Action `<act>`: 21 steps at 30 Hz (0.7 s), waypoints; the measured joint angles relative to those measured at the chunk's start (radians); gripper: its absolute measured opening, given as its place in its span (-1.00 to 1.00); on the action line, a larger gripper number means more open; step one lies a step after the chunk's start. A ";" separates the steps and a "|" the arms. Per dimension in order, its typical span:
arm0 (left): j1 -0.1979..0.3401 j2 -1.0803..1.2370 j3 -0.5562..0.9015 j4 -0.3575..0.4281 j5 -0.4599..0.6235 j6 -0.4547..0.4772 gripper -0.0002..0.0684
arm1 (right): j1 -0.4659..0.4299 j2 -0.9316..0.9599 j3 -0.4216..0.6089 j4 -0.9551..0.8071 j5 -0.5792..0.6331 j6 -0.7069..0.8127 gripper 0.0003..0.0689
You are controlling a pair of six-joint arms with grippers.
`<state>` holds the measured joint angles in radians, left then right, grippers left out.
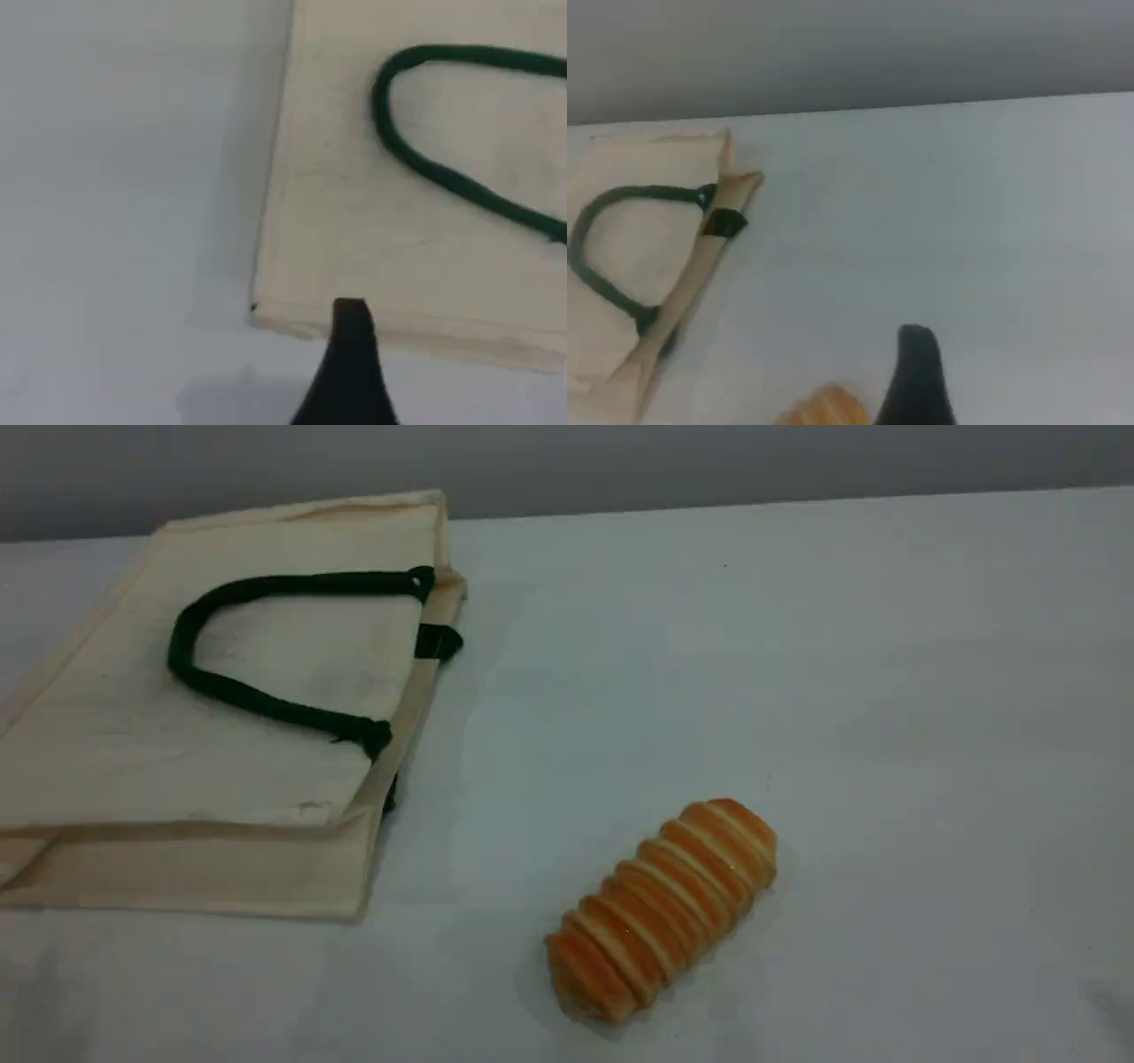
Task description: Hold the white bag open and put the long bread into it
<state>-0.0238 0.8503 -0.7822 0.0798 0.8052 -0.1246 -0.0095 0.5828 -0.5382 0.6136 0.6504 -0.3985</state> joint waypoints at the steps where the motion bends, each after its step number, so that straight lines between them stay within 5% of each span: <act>1: 0.000 0.037 -0.006 0.014 -0.010 -0.013 0.56 | 0.000 0.038 0.000 0.031 -0.023 -0.038 0.47; 7: 0.001 0.244 -0.009 0.079 -0.118 -0.133 0.56 | 0.000 0.248 -0.034 0.260 -0.070 -0.258 0.47; 21: 0.002 0.614 -0.085 0.076 -0.283 -0.150 0.56 | 0.001 0.605 -0.201 0.400 -0.097 -0.417 0.47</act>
<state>-0.0220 1.4642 -0.8667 0.1559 0.5224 -0.2744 -0.0086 1.1877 -0.7392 1.0140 0.5536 -0.8152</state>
